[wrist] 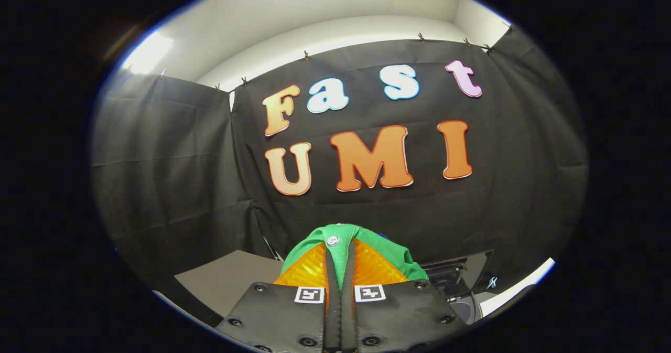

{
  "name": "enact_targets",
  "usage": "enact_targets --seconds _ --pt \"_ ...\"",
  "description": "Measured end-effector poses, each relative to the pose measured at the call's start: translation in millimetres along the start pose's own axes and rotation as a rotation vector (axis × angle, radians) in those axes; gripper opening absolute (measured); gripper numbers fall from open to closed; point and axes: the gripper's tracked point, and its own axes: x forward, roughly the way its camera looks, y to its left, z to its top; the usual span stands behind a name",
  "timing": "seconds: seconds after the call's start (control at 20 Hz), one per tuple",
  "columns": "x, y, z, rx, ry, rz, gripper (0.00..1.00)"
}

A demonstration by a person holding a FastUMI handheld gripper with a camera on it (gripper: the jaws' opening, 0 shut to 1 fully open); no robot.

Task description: Put the clothes into the washing machine and then close the washing machine lid.

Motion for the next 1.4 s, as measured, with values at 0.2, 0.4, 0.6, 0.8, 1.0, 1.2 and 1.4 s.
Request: enact_targets --seconds 0.2,0.4,0.6,0.8,1.0,1.2,1.4 --pt "6.0 -63.2 -38.8 -0.003 0.073 -0.032 0.08" --pt "17.3 -105.0 -86.1 -0.006 0.158 -0.051 0.08" --pt "31.3 -129.6 -140.1 -0.008 0.262 -0.055 0.08" --pt "48.8 -143.2 -215.4 -0.013 0.391 -0.061 0.08" --pt "60.2 -156.4 -293.3 0.002 0.518 -0.094 0.08" --pt "80.9 -168.4 -352.9 -0.01 0.635 -0.128 0.08" --pt "71.1 -182.6 -412.5 -0.007 0.769 -0.166 0.08"
